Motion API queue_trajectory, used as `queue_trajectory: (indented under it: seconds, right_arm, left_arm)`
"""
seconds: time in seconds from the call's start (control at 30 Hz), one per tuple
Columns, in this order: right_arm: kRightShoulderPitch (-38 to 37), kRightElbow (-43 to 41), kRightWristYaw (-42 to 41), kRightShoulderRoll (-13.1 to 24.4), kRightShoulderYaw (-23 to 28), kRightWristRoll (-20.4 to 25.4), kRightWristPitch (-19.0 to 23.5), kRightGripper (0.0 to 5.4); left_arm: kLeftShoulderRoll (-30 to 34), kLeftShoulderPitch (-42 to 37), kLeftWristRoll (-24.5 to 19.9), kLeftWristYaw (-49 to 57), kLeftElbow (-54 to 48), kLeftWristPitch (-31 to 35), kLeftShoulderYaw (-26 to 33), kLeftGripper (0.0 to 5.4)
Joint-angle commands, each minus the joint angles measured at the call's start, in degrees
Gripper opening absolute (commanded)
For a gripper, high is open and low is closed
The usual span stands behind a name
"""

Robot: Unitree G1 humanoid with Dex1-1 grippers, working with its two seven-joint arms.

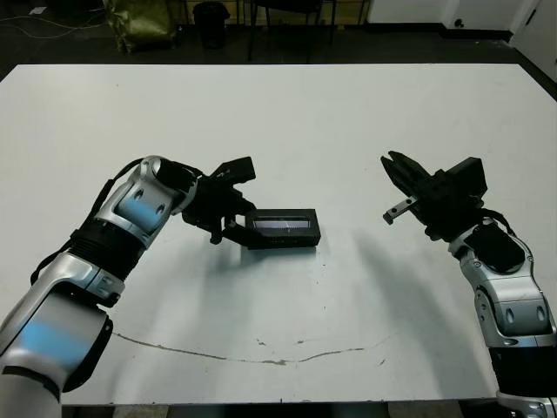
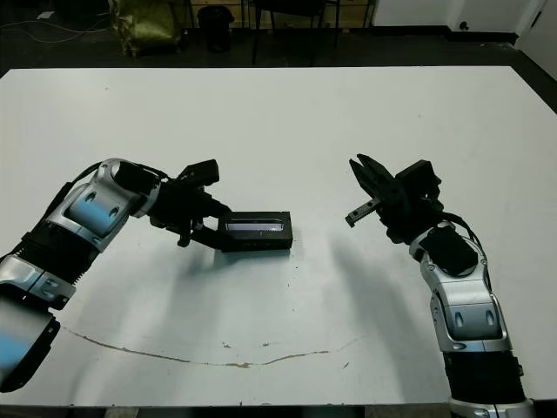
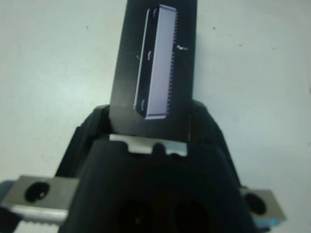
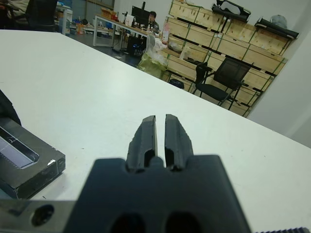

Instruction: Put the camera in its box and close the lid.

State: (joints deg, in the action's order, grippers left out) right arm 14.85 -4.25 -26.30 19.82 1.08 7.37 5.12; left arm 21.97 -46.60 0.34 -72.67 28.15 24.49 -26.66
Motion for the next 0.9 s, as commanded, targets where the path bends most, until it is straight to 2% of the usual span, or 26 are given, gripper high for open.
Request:
queue_trajectory:
  seconds: [0.03, 0.27, 0.4, 0.63, 0.73, 0.83, 0.9]
  right_arm:
    - [-1.39, 0.02, -0.08, 0.52, 0.12, -0.07, 0.78, 0.0]
    - [-1.65, -0.82, -0.23, 0.71, 0.23, 0.28, 2.03, 0.0]
    - [-1.7, -0.18, 0.05, 0.57, 0.2, -0.26, 0.64, 0.0]
    - [-1.75, -0.29, -0.54, 0.65, 0.35, 0.4, 0.75, 0.0]
    - [-1.84, -0.58, -0.29, 0.58, 0.32, 0.35, 1.17, 0.0]
    - [-1.74, -0.57, -0.35, 0.53, 0.34, 0.51, 1.24, 0.0]
    - [-1.71, -0.6, -0.28, 0.58, 0.29, 0.48, 1.26, 0.0]
  left_arm:
    - [1.09, 2.15, 1.85, -0.42, 2.1, 0.95, -1.46, 2.34]
    - [0.62, 2.81, 1.9, -0.17, 4.03, 0.29, -1.98, 2.34]
    - [0.46, 3.28, 2.0, 0.05, 4.5, -0.59, -2.11, 2.34]
    - [0.04, 3.38, 2.62, 1.34, 4.31, -2.15, -2.53, 2.34]
    - [0.21, 3.77, 3.45, 2.14, 3.61, -5.9, -3.07, 2.96]
    - [0.45, 4.58, 4.17, 2.68, 3.2, -12.44, -3.03, 3.72]
    - [0.33, 4.68, 3.94, 2.4, 3.2, -13.26, -2.71, 4.19]
